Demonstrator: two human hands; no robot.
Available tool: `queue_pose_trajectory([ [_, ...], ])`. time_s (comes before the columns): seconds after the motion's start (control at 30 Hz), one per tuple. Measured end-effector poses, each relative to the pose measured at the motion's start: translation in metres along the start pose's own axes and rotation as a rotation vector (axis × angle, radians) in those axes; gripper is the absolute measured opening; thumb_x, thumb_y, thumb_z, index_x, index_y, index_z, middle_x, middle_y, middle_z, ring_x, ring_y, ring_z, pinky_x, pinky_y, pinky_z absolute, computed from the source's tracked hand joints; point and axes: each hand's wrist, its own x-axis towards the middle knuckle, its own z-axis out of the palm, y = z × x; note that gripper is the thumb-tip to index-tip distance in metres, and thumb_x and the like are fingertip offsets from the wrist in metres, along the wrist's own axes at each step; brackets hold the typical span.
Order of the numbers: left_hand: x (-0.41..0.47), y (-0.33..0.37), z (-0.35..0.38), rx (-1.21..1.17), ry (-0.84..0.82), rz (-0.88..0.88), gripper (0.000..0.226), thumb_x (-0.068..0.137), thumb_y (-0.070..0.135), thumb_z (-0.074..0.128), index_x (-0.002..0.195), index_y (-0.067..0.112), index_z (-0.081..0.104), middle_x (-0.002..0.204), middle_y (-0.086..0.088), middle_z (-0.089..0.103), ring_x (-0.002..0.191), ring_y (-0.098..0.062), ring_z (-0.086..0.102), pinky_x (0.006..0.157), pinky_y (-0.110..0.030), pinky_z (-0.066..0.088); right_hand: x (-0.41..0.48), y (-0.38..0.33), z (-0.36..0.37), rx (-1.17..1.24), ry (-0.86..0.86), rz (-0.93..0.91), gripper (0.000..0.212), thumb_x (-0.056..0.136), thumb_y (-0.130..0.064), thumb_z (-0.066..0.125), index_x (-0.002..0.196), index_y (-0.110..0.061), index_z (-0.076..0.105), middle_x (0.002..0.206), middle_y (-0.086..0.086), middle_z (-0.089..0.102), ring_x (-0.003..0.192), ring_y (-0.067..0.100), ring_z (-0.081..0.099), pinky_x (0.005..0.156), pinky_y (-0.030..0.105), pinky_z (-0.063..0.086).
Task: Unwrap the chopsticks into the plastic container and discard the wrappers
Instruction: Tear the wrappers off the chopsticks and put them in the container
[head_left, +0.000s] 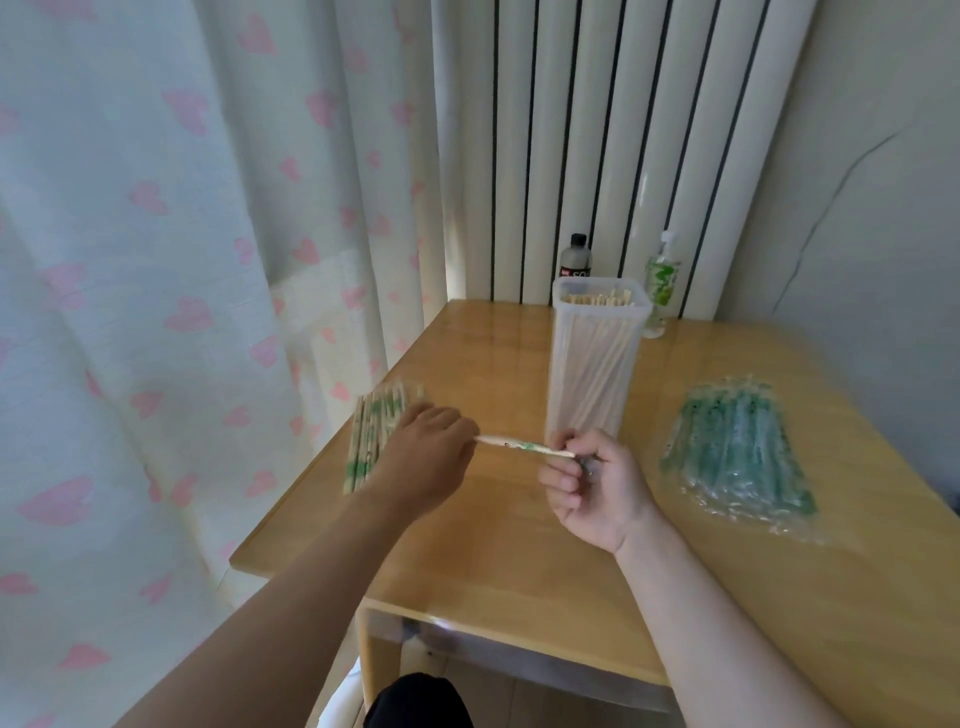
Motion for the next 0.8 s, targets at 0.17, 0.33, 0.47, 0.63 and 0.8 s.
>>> queue_pose_trajectory([
  [0.17, 0.02, 0.043, -0.008, -0.154, -0.193, -0.069, 0.024, 0.1, 0.031, 0.045, 0.09, 0.012, 0.056, 0.077, -0.003, 0.06, 0.066, -0.032, 0.058, 0.056, -0.038, 0.048, -0.011, -0.028, -0.018, 0.095, -0.007, -0.204, 0.033, 0.081, -0.013, 0.046, 0.099, 0.0, 0.07, 0.069, 0.009, 0.059, 0.058, 0.022, 0.062, 0.048, 0.024, 0.049],
  [0.33, 0.037, 0.072, -0.009, -0.102, -0.267, -0.201, 0.031, 0.096, 0.038, 0.042, 0.071, 0.02, 0.039, 0.064, 0.001, 0.049, 0.064, -0.031, 0.056, 0.053, -0.032, 0.033, -0.012, -0.04, -0.024, -0.273, 0.055, -0.323, 0.034, 0.091, -0.023, 0.064, 0.115, 0.0, 0.069, 0.068, 0.01, 0.063, 0.06, 0.022, 0.056, 0.054, 0.03, 0.048],
  [0.47, 0.048, 0.093, -0.011, -0.018, -0.26, -0.222, 0.03, 0.097, 0.039, 0.038, 0.076, 0.018, 0.041, 0.069, -0.002, 0.053, 0.066, -0.031, 0.057, 0.056, -0.031, 0.038, -0.01, -0.036, -0.022, -0.318, 0.141, -0.335, 0.034, 0.091, -0.026, 0.066, 0.113, 0.0, 0.071, 0.064, 0.01, 0.061, 0.053, 0.02, 0.051, 0.05, 0.03, 0.039],
  [0.63, 0.055, 0.105, -0.008, 0.085, -0.234, -0.145, 0.029, 0.099, 0.041, 0.034, 0.083, 0.019, 0.042, 0.077, -0.001, 0.06, 0.067, -0.029, 0.06, 0.057, -0.031, 0.039, -0.009, -0.027, -0.02, -0.322, 0.208, -0.291, 0.026, 0.098, -0.02, 0.066, 0.106, 0.003, 0.076, 0.064, 0.005, 0.048, 0.052, 0.017, 0.044, 0.048, 0.029, 0.034],
  [0.8, 0.047, 0.078, -0.003, 0.14, -0.121, -0.058, 0.025, 0.093, 0.034, 0.049, 0.074, 0.02, 0.04, 0.054, 0.008, 0.039, 0.043, -0.023, 0.039, 0.046, -0.022, 0.018, -0.013, -0.046, -0.03, -0.193, 0.277, -0.385, 0.026, 0.099, -0.015, 0.064, 0.109, 0.007, 0.073, 0.068, 0.007, 0.055, 0.057, 0.018, 0.05, 0.047, 0.03, 0.034],
])
